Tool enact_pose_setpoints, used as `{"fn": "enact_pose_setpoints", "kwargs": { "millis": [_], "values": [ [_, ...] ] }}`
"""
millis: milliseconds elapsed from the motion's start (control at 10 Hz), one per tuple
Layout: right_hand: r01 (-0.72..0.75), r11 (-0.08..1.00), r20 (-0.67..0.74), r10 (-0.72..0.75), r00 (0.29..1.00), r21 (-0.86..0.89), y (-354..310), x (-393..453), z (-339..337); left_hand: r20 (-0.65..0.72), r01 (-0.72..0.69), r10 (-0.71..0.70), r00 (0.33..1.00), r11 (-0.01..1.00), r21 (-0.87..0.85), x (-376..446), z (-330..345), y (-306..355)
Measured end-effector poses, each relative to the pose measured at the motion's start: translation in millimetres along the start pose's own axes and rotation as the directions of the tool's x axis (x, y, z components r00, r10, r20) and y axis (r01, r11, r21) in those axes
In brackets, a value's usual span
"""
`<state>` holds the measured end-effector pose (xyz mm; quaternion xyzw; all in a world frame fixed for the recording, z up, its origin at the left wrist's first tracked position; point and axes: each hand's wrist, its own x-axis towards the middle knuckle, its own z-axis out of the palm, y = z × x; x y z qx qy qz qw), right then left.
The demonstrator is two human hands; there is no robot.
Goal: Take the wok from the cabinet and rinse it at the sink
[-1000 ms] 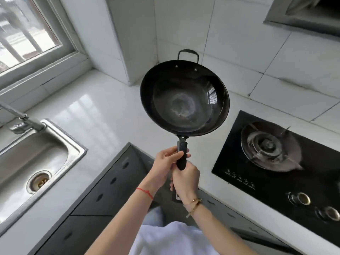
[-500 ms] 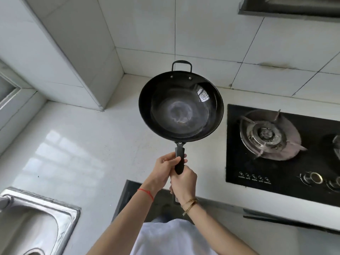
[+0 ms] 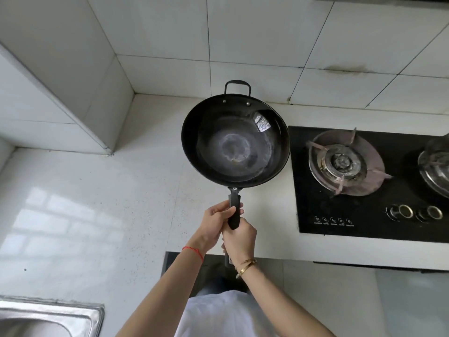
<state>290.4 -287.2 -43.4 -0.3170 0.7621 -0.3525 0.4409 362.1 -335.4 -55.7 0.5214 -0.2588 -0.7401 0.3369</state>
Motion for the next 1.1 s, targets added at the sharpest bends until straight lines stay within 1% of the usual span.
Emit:
{"fn": "enact_pose_setpoints", "kwargs": {
  "millis": [200, 400, 600, 700, 800, 900, 1000, 1100],
  "values": [
    [0.009, 1.0, -0.006, -0.009, 1.0, -0.03, 10, 7, -2, 0.013, 0.032, -0.032, 0.999, 0.999, -0.025, 5, 2, -6],
    [0.038, 0.998, -0.012, -0.039, 0.999, -0.055, 11, 12, -3, 0.03, 0.026, -0.025, 0.999, 0.999, -0.047, 12, 2, -9],
    [0.047, 0.991, 0.014, -0.046, 0.999, -0.128, 13, 15, -5, 0.052, 0.022, -0.019, 0.998, 0.998, -0.065, 11, 1, -10],
    [0.058, 0.979, 0.048, -0.049, 0.998, -0.195, 14, 17, -7, 0.058, 0.01, -0.01, 0.998, 1.0, 0.005, 12, 1, -8],
    [0.108, 0.961, 0.139, -0.074, 0.988, -0.256, 11, 20, -13, 0.032, -0.004, 0.002, 0.999, 0.997, 0.081, 9, 3, -4],
    [0.173, 0.935, 0.264, -0.09, 0.96, -0.311, 5, 20, -29, -0.054, -0.036, 0.054, 0.997, 0.958, 0.285, -2, 2, -2],
    [0.246, 0.907, 0.34, -0.124, 0.932, -0.343, 6, 25, -49, -0.098, -0.131, 0.217, 0.971, 0.829, 0.543, -12, -8, -3],
    [0.367, 0.845, 0.311, -0.254, 0.916, -0.39, 2, 33, -74, -0.177, -0.193, 0.466, 0.867, 0.641, 0.743, -23, -19, 0]
  ]
}}
